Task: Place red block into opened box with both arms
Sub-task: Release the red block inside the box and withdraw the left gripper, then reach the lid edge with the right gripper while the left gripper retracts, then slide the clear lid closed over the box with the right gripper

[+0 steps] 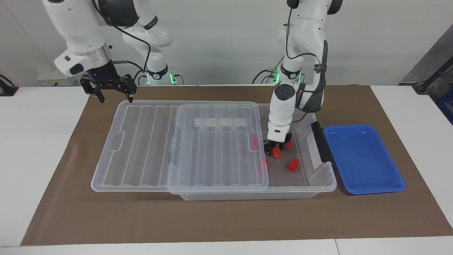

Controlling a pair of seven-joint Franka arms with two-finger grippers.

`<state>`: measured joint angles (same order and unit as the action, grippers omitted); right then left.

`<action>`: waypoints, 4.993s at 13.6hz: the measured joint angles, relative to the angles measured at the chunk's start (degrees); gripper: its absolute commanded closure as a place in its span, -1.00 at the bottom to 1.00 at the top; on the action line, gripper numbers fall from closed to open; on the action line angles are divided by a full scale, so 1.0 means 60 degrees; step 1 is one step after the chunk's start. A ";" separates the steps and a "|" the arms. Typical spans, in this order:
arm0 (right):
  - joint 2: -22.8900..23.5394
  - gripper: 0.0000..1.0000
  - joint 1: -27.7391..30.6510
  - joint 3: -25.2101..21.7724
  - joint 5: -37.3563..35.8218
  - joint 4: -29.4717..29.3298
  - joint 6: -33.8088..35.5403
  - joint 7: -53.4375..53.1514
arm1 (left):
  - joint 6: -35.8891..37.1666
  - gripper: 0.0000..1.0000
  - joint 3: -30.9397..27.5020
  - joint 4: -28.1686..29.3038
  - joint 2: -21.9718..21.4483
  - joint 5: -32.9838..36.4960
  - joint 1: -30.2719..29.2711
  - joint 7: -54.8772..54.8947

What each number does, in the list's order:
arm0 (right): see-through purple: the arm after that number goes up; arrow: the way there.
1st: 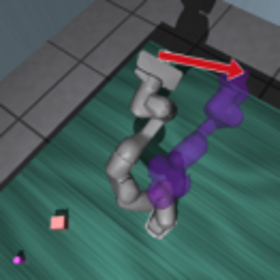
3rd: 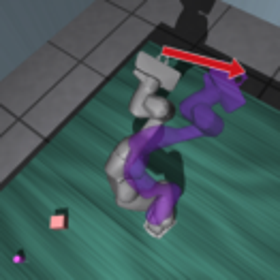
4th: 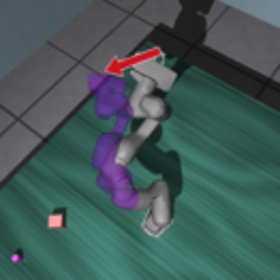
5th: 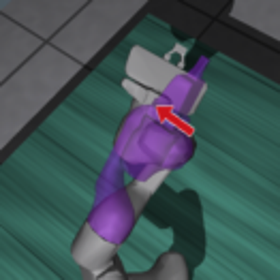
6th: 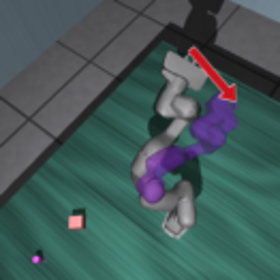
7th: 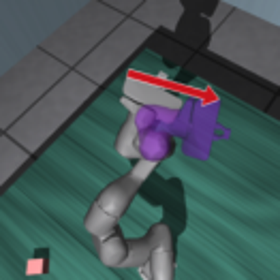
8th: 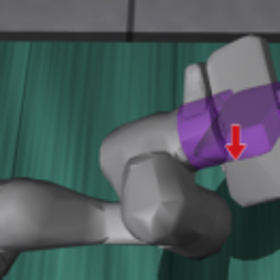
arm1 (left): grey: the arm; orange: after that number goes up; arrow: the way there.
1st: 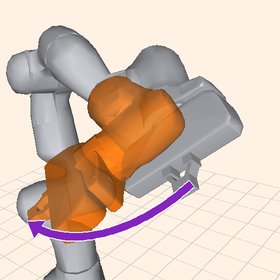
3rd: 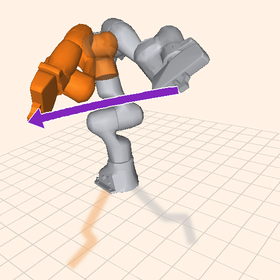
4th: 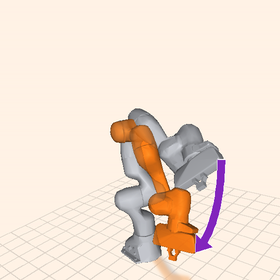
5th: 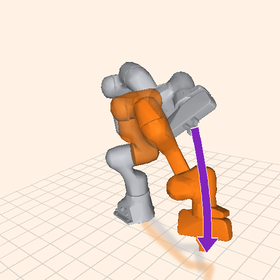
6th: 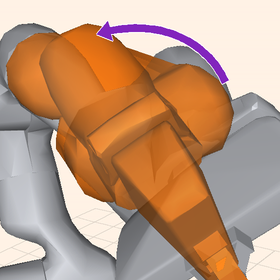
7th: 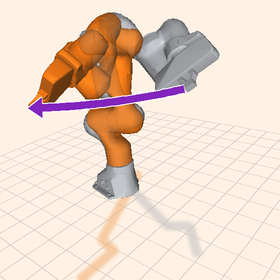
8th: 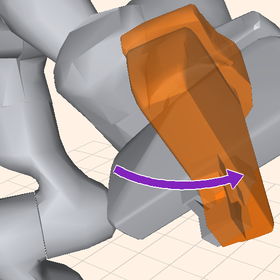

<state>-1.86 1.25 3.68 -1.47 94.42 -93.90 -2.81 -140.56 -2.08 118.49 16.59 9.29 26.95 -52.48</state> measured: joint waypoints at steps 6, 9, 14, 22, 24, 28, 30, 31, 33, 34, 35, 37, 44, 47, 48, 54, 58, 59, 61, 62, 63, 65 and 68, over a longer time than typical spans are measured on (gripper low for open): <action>0.0000 -1.00 0.0000 0.0000 0.0000 0.0000 0.0000 -0.0002 | 0.2288 -0.32 -0.0004 -0.1273 -0.0632 0.0004 0.0000 0.0053; 0.0000 -1.00 0.0000 0.0000 0.0000 0.0000 0.0000 -0.0002 | 0.3116 -0.35 -0.0075 -0.1535 -0.1099 -0.0037 -0.0021 0.0087; 0.0000 -0.98 0.0080 -0.0005 0.0000 0.0002 -0.0044 -0.0002 | 0.7028 -1.00 -0.0273 -0.3941 -0.1615 -0.0818 -0.1152 0.3467; 0.0638 -0.22 0.1250 -0.0075 0.0000 0.0627 -0.2458 0.0516 | 0.8626 -1.00 -0.0397 -0.4184 -0.3252 -0.0893 -0.4813 1.1710; 0.1104 -0.11 0.1652 -0.0086 0.0000 0.0640 -0.3008 0.1069 | 0.8613 -1.00 -0.0346 -0.4016 -0.3298 -0.0924 -0.4931 1.2092; 0.1813 0.05 0.1924 -0.0090 0.0000 0.0646 -0.3674 0.1497 | 0.7892 -1.00 0.0001 -0.3820 -0.3280 -0.0958 -0.3962 1.2140; 0.1960 0.05 0.1924 -0.0080 0.0000 0.0695 -0.3685 0.1498 | 0.7971 -1.00 0.0012 -0.3894 -0.3268 -0.0874 -0.3469 1.2081; 0.1967 0.05 0.1924 -0.0077 0.0000 0.0804 -0.3684 0.1498 | 0.8079 -1.00 -0.0107 -0.3959 -0.3230 -0.0865 -0.3261 1.2107; 0.1968 0.08 0.1923 -0.0072 0.0000 0.1001 -0.3684 0.1498 | 0.8335 -1.00 -0.0549 -0.4202 -0.2869 -0.0852 -0.2600 1.2116; 0.1968 0.16 0.1917 -0.0070 0.0000 0.1036 -0.3684 0.1498 | 0.8524 -1.00 -0.0681 -0.4536 -0.2551 -0.0852 -0.2352 1.2067; 0.1967 0.27 0.1883 -0.0065 0.0000 0.1040 -0.3685 0.1498 | 0.8625 -1.00 -0.0766 -0.4788 -0.2327 -0.0852 -0.2160 1.1761; 0.1962 0.49 0.1814 -0.0015 0.0000 0.1040 -0.3685 0.1499 | 0.8644 -1.00 -0.0840 -0.4962 -0.2257 -0.0854 -0.1780 1.0169; 0.1954 0.85 0.1213 0.0055 0.0000 0.1040 -0.3686 0.1498 | 0.8644 -1.00 -0.0881 -0.4977 -0.2294 -0.0887 -0.1491 0.8962; 0.1954 0.85 0.0818 0.0054 0.0000 0.1040 -0.3686 0.1498 | 0.8571 -1.00 -0.0739 -0.4977 -0.2285 -0.1070 -0.1883 0.8962; 0.1954 0.85 0.0667 0.0055 0.0000 0.1039 -0.3686 0.1498 | 0.8455 -1.00 -0.0716 -0.4975 -0.2285 -0.1084 -0.1965 0.8962; 0.1951 0.82 -0.0500 0.0068 0.0002 0.1040 -0.3686 0.0798 | 0.8294 -1.00 -0.0707 -0.4963 -0.2289 -0.1095 -0.2125 0.8961; 0.1940 0.82 -0.1184 0.0070 0.0002 0.1040 -0.3686 -0.0026 | 0.8294 -1.00 -0.0707 -0.4963 -0.2290 -0.1096 -0.2181 0.8961; 0.1931 0.81 -0.1330 0.0073 0.0002 0.1040 -0.3686 -0.0203 | 0.8293 -1.00 -0.0708 -0.4963 -0.2291 -0.1096 -0.2181 0.8961; 0.1900 0.79 -0.1495 0.0069 0.0001 0.1039 -0.3686 -0.0364 | 0.8288 -1.00 -0.0707 -0.4963 -0.2294 -0.1097 -0.2181 0.8961; 0.1894 0.79 -0.1511 0.0067 0.0001 0.1040 -0.3686 -0.0366 | 0.8287 -1.00 -0.0707 -0.4963 -0.2295 -0.1097 -0.2181 0.8961; 0.1894 0.79 -0.1513 0.0065 0.0002 0.1040 -0.3686 -0.0366 | 0.8287 -1.00 -0.0707 -0.4963 -0.2296 -0.1097 -0.2181 0.8961; 0.1894 0.79 -0.1517 0.0076 0.0002 0.1040 -0.3686 -0.0366 | 0.8287 -1.00 -0.0711 -0.4963 -0.2296 -0.1097 -0.2182 0.8961; 0.1894 0.76 -0.1523 0.0173 0.0245 0.1040 -0.3686 -0.0366 | 0.8287 -1.00 -0.0712 -0.4963 -0.2296 -0.1097 -0.2182 0.8961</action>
<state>9.50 -7.89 4.71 0.00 100.66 -116.02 -5.01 -90.83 -6.35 88.71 2.81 2.71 13.86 1.28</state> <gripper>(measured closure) 0.885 0.000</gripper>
